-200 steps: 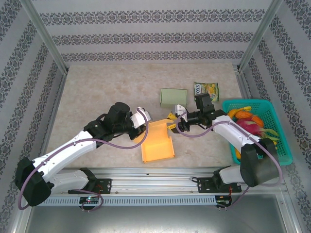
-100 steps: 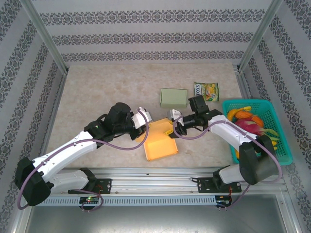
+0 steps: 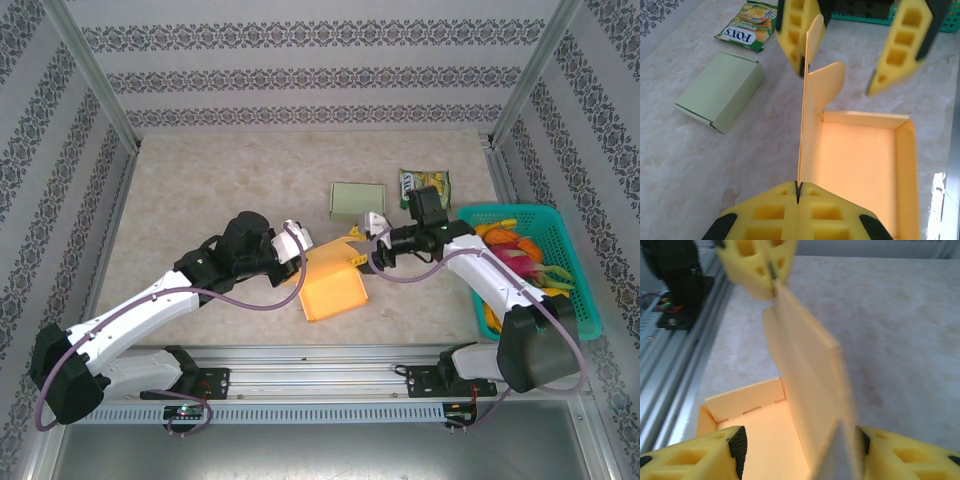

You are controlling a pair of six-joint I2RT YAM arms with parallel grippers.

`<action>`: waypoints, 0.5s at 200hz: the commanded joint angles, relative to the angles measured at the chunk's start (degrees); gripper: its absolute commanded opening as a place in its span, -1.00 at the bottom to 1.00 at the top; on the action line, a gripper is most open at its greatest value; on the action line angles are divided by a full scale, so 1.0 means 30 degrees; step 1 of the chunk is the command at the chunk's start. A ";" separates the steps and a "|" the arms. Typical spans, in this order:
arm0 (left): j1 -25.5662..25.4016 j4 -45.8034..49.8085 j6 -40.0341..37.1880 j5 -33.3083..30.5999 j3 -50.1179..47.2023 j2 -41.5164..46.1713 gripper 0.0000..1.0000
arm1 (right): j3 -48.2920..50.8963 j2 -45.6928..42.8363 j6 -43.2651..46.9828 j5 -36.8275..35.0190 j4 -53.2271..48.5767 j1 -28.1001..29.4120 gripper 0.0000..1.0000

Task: Fold the paper box

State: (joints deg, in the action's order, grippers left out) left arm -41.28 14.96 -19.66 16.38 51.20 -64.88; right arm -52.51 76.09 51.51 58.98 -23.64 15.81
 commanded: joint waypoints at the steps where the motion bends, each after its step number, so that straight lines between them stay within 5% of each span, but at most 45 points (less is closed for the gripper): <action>1: -0.0329 -0.0508 -0.0562 -0.0249 0.0308 0.0387 -1.00 | -0.1436 -0.0395 0.1299 -0.1334 -0.2029 -0.0672 0.19; 32: -0.0450 -0.0665 -0.0697 -0.0456 0.0172 0.0645 -1.00 | -0.1844 -0.0550 0.1831 -0.1440 -0.2453 -0.2249 0.19; 100: -0.0772 -0.1023 -0.0825 -0.0368 -0.0226 0.1344 -1.00 | -0.2165 0.0293 0.3390 -0.2135 -0.3280 -0.2464 0.16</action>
State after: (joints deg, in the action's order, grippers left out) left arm -42.59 14.46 -21.06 15.14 51.18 -62.59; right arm -57.91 75.75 58.39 52.69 -31.53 8.38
